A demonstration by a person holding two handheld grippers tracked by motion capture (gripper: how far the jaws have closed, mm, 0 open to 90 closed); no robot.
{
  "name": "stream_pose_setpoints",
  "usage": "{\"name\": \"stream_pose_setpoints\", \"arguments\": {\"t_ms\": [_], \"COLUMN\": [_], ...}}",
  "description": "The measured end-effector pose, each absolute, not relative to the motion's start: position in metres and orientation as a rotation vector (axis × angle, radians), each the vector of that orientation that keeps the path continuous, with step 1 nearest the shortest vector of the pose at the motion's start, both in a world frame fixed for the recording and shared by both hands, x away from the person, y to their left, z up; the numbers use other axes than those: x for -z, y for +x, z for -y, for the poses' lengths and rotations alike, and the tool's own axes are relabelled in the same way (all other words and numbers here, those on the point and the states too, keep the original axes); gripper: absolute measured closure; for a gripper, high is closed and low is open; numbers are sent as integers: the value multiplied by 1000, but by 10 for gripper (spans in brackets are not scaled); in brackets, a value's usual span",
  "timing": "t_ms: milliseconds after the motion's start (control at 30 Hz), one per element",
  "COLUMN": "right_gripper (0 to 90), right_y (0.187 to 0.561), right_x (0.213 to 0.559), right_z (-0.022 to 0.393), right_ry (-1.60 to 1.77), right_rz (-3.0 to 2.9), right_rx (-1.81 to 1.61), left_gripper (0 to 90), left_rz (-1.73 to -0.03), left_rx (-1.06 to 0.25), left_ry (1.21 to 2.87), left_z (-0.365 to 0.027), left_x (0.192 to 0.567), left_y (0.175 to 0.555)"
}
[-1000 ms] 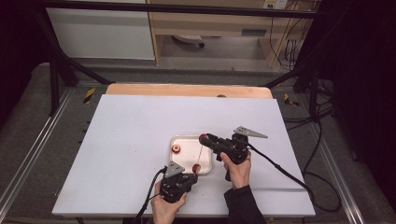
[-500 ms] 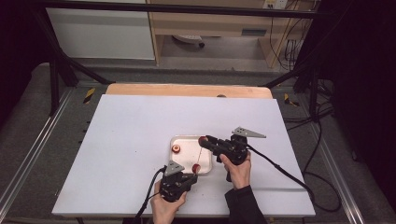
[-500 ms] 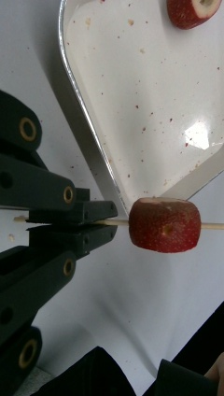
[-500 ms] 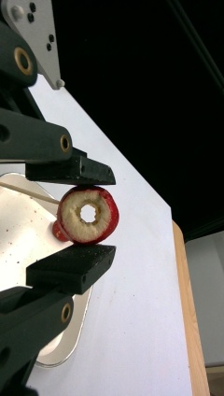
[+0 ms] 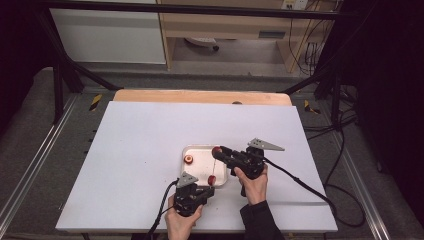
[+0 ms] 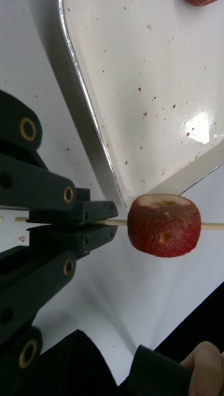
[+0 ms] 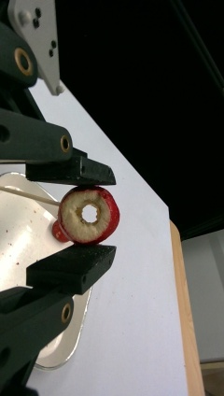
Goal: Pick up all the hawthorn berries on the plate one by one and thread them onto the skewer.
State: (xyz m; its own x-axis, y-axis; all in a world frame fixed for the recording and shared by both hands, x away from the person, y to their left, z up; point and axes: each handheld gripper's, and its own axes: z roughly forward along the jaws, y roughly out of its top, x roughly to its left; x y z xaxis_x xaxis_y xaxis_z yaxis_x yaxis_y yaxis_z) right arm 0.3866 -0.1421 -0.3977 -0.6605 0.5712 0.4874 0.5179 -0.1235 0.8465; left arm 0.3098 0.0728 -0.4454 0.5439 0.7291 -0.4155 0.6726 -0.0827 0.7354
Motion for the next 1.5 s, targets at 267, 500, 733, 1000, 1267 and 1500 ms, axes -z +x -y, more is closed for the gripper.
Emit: {"name": "stream_pose_setpoints", "arguments": {"t_ms": [267, 500, 733, 1000, 1267, 1500], "right_gripper": [603, 604, 606, 606, 606, 607], "right_y": [385, 391, 389, 386, 390, 386], "right_x": [397, 394, 389, 390, 397, 400], "right_z": [144, 145, 142, 141, 138, 136], "right_ry": [1279, 1222, 1108, 1099, 1293, 1277], "right_rz": [-2106, -2263, -2354, -2334, -2367, -2352], "right_rx": [-1897, -1831, -1752, -1777, -1874, -1860], "left_gripper": [882, 883, 885, 885, 884, 885], "left_rz": [-1137, -1075, -1069, -1069, -1062, -1075], "left_rx": [-77, -75, -41, -25, -104, -114], "left_ry": [1812, 1923, 1967, 1919, 1868, 1877], "left_z": [-72, -78, -83, -86, -89, -86], "left_x": [447, 446, 445, 447, 439, 442], "left_y": [310, 311, 312, 311, 311, 316]}}
